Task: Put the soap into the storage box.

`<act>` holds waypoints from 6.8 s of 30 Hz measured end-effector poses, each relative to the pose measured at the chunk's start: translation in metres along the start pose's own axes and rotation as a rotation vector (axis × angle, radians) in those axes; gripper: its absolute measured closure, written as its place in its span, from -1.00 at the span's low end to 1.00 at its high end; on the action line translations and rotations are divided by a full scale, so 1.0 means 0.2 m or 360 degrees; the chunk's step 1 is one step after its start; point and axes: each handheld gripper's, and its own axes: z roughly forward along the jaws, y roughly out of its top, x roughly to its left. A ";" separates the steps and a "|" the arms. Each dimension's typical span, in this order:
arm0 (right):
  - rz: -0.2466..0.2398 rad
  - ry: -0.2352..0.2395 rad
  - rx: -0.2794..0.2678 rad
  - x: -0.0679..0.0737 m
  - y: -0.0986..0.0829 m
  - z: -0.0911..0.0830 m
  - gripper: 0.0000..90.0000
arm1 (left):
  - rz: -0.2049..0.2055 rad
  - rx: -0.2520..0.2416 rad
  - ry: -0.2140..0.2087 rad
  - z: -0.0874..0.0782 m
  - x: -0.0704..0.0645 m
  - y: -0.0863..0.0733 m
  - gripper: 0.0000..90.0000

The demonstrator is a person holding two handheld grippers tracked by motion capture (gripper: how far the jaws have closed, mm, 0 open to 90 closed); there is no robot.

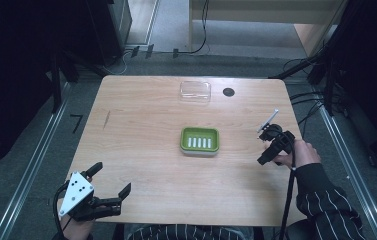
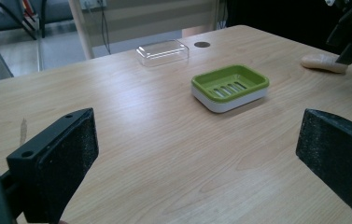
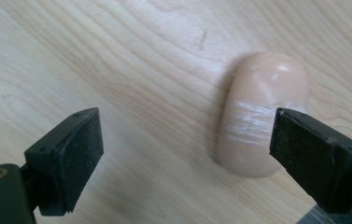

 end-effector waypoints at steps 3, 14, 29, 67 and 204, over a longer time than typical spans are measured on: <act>0.0005 -0.0004 -0.0001 -0.03 0.00 0.00 -0.78 | 0.0000 -0.0001 -0.0001 0.00 0.00 0.00 -1.00; 0.0074 0.0015 0.0023 -0.16 -0.01 0.05 -0.82 | -0.0003 0.0004 -0.0001 0.00 0.00 0.00 -1.00; 0.0118 0.0084 0.0090 -0.26 0.00 0.16 -0.90 | -0.0006 0.0003 0.0002 0.01 0.00 0.00 -1.00; 0.0186 0.0088 0.0155 -0.31 0.00 0.28 -0.29 | 0.0000 0.0006 0.0001 0.00 0.00 0.00 -1.00; -0.0438 0.0031 0.0012 0.16 0.33 0.02 -0.26 | -0.0101 0.0093 0.0234 -0.04 -0.02 0.05 -0.84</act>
